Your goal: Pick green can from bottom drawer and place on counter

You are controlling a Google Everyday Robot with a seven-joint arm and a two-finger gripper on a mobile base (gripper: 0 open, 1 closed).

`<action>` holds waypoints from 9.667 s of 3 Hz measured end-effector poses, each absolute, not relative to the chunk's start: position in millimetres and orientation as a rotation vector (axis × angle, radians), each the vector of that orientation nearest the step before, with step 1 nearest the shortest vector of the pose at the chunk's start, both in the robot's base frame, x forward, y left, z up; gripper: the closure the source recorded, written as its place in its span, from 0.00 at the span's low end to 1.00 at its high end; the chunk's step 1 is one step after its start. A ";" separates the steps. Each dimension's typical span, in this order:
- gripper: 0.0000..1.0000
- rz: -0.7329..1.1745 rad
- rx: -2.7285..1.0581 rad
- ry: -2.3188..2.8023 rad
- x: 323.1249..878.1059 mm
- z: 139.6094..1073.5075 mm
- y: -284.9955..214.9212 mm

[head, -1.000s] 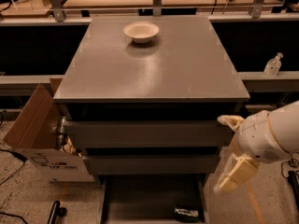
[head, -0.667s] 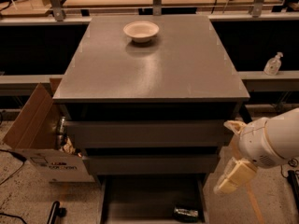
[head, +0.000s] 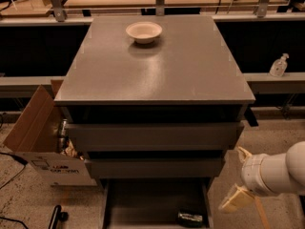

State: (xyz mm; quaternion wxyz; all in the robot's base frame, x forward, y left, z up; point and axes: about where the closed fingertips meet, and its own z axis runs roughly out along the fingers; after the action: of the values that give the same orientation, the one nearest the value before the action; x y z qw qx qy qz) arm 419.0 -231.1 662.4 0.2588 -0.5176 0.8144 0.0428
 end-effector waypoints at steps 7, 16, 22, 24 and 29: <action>0.00 0.393 -1.691 2.073 461.2 413.4 -151.3; 0.36 0.608 -1.799 2.125 486.1 167.7 -187.4; 0.10 0.605 -1.863 2.063 493.5 174.8 -181.2; 0.31 0.599 -1.854 2.086 494.2 163.4 -182.5; 0.56 0.656 -1.872 2.135 476.2 121.7 -193.2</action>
Offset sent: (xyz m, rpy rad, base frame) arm 0.0352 0.0425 -0.1085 0.0130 0.0713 0.1229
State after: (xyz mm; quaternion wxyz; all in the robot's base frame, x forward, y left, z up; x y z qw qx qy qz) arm 476.2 -193.2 121.7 0.1136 -0.6382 0.7278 0.2236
